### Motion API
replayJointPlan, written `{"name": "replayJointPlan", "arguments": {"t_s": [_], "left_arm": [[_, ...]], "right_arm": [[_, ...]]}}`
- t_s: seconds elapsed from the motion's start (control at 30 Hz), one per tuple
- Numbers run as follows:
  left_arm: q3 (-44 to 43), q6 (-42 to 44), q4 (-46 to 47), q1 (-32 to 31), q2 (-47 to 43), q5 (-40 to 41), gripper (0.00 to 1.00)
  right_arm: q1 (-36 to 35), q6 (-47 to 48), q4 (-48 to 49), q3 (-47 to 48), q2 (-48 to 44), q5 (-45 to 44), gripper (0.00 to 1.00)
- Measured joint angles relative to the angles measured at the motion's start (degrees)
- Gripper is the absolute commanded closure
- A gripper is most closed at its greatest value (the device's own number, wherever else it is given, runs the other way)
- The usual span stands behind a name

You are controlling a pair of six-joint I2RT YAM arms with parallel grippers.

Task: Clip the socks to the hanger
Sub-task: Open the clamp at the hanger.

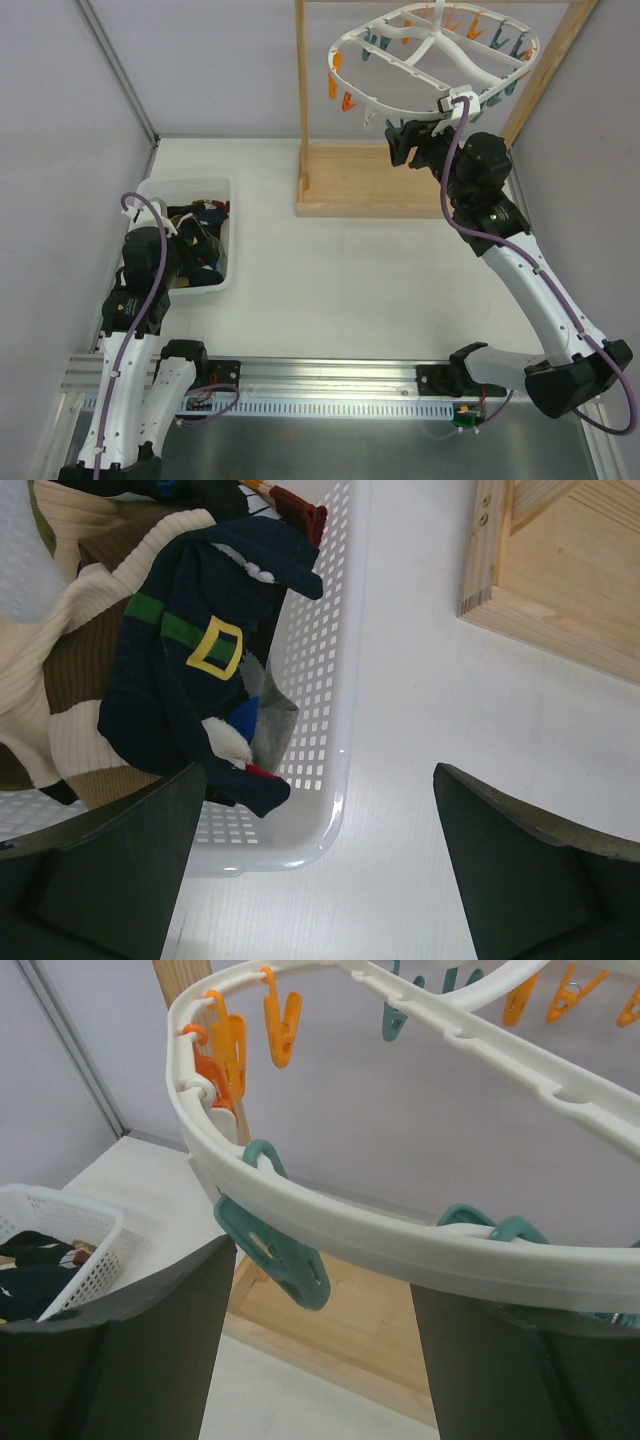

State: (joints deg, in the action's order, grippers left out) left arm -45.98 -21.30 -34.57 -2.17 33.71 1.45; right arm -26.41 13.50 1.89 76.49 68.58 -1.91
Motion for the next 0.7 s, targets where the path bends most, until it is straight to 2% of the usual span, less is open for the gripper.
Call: {"name": "replayJointPlan", "arguments": {"t_s": [0.27, 0.7], "left_arm": [[0.0, 0.2, 0.0, 0.0, -0.1, 0.0, 0.01], [0.0, 0.9, 0.0, 0.0, -0.8, -0.1, 0.01]], "right_arm": [[0.0, -1.6, 4.4, -0.7, 0.0, 0.0, 0.27], [0.0, -0.3, 9.5, -3.2, 0.0, 6.4, 0.27]]}}
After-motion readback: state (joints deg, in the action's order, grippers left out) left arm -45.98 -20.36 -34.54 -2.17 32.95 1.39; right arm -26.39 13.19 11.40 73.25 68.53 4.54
